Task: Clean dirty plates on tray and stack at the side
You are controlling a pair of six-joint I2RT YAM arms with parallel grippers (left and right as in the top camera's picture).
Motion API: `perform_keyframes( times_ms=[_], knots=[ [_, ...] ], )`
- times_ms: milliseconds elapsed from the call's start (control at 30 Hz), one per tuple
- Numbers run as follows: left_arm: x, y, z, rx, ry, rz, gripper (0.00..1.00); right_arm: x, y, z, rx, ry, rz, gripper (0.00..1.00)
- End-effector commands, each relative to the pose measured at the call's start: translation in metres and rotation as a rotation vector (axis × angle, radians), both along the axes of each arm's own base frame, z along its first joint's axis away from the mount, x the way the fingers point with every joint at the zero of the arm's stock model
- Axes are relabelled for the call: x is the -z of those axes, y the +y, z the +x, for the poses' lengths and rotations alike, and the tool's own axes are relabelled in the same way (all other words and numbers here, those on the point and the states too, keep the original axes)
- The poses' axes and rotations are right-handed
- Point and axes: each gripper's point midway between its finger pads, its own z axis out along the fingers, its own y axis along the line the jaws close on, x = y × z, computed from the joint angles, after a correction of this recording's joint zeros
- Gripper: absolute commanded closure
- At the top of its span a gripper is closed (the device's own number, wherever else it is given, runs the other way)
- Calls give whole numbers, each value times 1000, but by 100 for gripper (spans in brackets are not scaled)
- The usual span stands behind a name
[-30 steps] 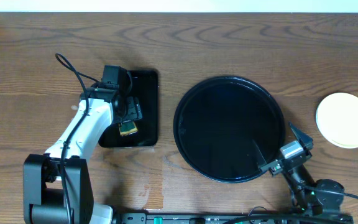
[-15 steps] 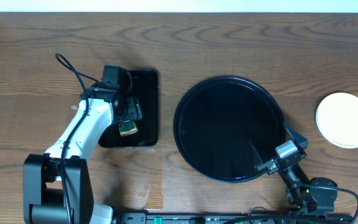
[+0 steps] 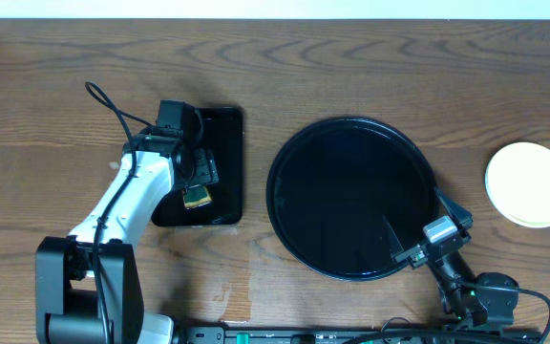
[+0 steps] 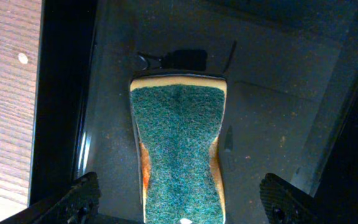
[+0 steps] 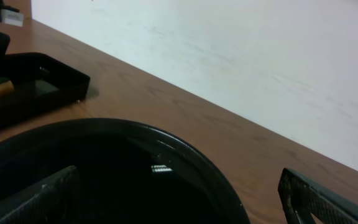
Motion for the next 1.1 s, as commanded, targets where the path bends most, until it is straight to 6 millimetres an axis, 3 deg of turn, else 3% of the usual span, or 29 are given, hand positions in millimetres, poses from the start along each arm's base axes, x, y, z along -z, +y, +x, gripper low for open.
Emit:
perform_keyframes(
  times_ms=[0, 133, 333, 500, 767, 1067],
  knots=[
    [-8, -1, -1, 9, -24, 4, 17, 1, 2, -1, -9, -2, -7, 1],
    [-37, -8, 0, 34, -111, 3, 17, 1, 2, -1, -9, -3, -7, 1],
    [-110, -1, 12, 30, -452, 18, 17, 1, 2, -1, -9, -3, -7, 1],
    [-162, 4, -7, 72, -749, 27, 16, 1, 2, -1, -9, -3, -7, 1],
    [-185, 30, -57, -11, -1032, 37, 17, 1, 2, -1, -9, -3, -7, 1],
    [-168, 37, -93, -35, -1200, 39, 17, 1, 2, -1, -9, -3, -7, 1]
  ],
)
